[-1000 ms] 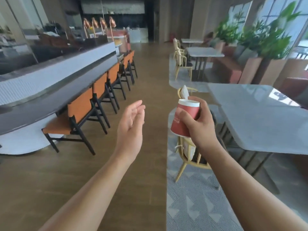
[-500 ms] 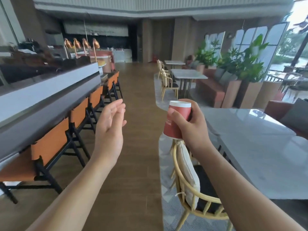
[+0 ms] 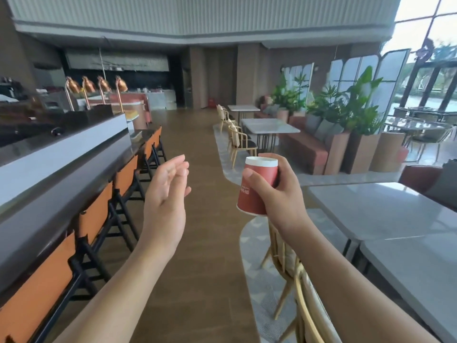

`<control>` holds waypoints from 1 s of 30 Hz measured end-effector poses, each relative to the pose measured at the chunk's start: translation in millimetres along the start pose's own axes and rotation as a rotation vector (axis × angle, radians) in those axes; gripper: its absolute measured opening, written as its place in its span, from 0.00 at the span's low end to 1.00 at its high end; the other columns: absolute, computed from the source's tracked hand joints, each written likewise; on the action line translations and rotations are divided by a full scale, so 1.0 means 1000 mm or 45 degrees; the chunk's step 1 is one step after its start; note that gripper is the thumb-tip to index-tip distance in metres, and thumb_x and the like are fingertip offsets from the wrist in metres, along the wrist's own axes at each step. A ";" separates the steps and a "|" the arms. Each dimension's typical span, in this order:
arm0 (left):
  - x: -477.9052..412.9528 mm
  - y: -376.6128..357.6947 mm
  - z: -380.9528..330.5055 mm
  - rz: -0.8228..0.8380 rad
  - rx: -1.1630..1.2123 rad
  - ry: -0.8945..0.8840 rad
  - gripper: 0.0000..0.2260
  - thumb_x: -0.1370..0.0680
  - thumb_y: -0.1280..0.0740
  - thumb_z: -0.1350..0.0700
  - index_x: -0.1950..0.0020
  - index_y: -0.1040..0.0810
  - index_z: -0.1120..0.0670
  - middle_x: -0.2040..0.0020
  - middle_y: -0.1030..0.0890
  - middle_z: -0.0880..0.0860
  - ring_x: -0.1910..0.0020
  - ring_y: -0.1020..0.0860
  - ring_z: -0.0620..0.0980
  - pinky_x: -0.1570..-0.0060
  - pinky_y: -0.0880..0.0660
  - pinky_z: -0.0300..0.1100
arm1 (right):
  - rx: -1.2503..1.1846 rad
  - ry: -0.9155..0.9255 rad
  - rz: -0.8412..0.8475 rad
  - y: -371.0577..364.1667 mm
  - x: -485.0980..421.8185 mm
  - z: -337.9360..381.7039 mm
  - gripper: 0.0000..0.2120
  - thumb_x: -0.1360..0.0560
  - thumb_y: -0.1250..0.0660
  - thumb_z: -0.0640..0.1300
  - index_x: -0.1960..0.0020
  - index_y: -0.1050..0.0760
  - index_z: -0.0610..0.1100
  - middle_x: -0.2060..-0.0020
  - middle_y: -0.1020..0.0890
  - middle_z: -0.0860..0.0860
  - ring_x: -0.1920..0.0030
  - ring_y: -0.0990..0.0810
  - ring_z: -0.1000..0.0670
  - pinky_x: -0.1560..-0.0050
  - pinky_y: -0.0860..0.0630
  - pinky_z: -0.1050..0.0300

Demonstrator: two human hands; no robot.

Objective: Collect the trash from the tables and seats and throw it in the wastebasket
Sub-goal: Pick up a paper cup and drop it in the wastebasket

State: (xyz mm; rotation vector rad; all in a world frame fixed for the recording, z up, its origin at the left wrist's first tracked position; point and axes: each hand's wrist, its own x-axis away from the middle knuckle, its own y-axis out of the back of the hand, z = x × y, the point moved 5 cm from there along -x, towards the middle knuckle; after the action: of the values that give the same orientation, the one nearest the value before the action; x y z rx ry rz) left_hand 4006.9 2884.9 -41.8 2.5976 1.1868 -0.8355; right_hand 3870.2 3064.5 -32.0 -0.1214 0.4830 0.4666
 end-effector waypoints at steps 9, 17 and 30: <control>-0.149 0.006 0.113 0.021 0.028 -0.008 0.13 0.17 0.39 0.43 0.33 0.24 0.37 0.36 0.20 0.31 0.33 0.22 0.34 0.36 0.22 0.44 | -0.019 -0.010 0.018 -0.081 -0.141 -0.089 0.20 0.32 0.23 0.57 0.42 0.23 0.59 0.54 0.16 0.63 0.55 0.15 0.60 0.57 0.19 0.65; -0.328 -0.002 0.232 0.003 0.003 -0.024 0.18 0.20 0.39 0.36 0.32 0.23 0.37 0.34 0.19 0.38 0.32 0.22 0.37 0.35 0.22 0.45 | -0.061 0.001 0.009 -0.147 -0.328 -0.187 0.24 0.35 0.23 0.61 0.42 0.24 0.57 0.55 0.16 0.64 0.55 0.15 0.60 0.57 0.19 0.64; -0.595 0.041 0.391 -0.040 0.003 -0.065 0.17 0.22 0.39 0.34 0.35 0.25 0.34 0.32 0.21 0.41 0.32 0.22 0.37 0.36 0.22 0.41 | 0.019 0.011 0.043 -0.292 -0.583 -0.320 0.27 0.36 0.23 0.64 0.40 0.23 0.57 0.53 0.16 0.61 0.54 0.15 0.58 0.56 0.18 0.62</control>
State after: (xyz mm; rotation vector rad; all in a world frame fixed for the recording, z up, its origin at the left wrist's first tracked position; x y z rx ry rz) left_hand 3558.7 2330.1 -40.1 2.5499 1.2161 -0.9036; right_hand 3414.0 2499.6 -36.6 -0.1012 0.4977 0.4958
